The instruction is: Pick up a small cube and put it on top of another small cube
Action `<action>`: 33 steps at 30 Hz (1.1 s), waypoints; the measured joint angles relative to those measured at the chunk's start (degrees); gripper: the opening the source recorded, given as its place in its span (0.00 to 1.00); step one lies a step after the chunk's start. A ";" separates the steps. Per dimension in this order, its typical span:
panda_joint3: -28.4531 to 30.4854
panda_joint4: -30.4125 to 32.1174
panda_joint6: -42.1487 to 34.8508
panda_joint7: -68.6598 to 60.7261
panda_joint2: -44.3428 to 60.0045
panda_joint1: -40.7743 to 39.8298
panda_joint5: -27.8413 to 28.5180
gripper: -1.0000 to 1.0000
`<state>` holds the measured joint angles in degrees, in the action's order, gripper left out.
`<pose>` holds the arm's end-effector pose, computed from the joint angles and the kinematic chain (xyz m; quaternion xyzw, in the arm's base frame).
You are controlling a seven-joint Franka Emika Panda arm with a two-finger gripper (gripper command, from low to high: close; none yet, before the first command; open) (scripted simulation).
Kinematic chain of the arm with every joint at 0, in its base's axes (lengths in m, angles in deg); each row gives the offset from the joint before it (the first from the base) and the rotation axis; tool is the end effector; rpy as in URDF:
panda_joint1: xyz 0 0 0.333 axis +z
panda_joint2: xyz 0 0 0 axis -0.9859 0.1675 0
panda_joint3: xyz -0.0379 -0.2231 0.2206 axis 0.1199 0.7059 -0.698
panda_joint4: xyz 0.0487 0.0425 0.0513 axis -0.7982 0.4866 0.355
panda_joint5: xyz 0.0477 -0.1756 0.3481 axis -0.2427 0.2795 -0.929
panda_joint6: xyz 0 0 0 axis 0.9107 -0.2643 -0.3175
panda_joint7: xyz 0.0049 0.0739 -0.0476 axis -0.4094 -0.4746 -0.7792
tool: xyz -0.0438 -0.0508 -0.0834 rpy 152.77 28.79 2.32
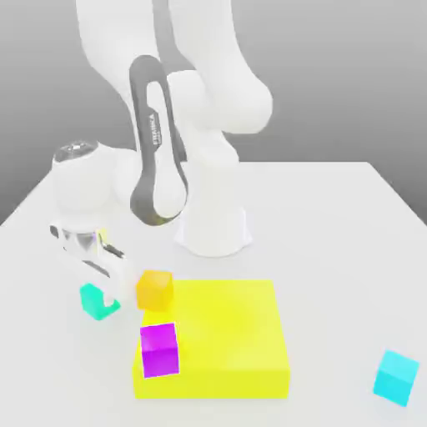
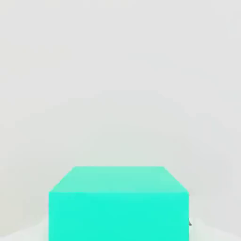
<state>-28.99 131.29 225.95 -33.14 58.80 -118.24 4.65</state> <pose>0.2434 -0.2140 0.1317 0.7343 -0.6788 0.0003 0.0008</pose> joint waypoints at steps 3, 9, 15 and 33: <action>4.27 0.81 -4.00 2.75 -4.85 3.51 3.39 0.00; 5.77 2.06 -13.81 7.06 -15.63 3.30 10.11 0.00; 3.31 -8.91 -23.26 -1.01 -10.84 6.57 1.87 0.00; -6.56 -39.84 -44.83 6.30 5.92 21.42 5.69 0.00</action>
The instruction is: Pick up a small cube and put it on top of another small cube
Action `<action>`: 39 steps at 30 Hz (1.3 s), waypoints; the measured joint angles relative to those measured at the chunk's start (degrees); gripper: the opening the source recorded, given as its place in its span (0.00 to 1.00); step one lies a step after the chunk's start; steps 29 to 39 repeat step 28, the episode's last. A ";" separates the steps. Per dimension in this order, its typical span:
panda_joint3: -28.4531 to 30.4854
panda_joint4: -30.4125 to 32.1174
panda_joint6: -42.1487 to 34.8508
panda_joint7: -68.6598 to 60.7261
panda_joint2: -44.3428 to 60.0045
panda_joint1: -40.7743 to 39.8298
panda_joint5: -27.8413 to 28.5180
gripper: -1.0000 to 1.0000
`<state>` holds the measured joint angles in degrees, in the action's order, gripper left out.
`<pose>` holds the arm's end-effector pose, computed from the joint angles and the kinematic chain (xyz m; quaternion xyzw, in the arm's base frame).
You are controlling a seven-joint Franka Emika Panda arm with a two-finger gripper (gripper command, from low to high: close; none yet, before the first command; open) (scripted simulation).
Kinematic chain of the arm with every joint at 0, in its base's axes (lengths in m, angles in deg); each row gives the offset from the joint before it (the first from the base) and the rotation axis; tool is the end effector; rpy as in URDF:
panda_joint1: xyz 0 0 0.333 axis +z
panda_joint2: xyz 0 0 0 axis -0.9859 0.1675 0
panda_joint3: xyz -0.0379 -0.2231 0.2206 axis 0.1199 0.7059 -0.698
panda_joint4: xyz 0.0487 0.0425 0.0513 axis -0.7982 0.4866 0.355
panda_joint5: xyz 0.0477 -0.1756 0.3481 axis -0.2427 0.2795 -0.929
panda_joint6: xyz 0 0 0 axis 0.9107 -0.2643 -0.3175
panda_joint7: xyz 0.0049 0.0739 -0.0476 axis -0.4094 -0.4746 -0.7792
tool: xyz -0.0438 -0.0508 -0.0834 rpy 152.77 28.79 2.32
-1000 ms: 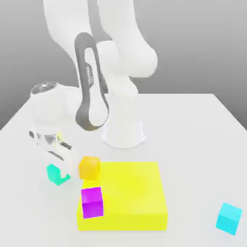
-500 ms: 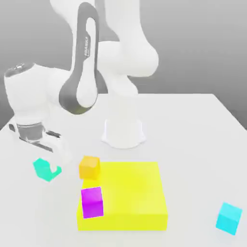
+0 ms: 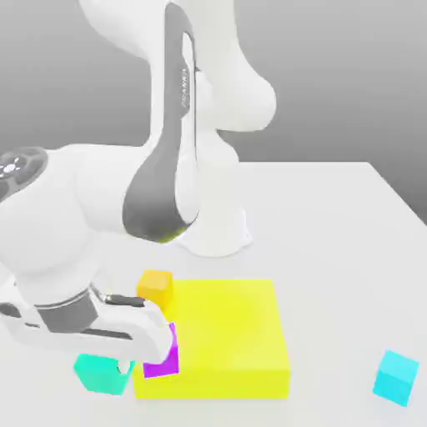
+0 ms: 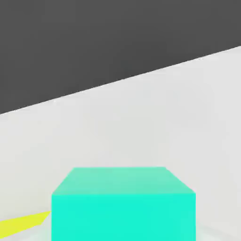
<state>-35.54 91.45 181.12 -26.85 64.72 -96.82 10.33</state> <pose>0.5232 -0.0962 0.2135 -0.8728 0.4773 0.1018 0.0117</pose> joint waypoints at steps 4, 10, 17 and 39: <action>-2.58 1.15 1.54 8.16 -0.70 5.90 2.00 0.00; -6.10 3.60 4.66 20.39 -2.66 15.08 4.78 0.00; -10.74 6.64 8.78 35.02 -5.61 25.34 8.52 0.00; -9.61 8.57 19.20 46.05 0.76 32.17 15.88 1.00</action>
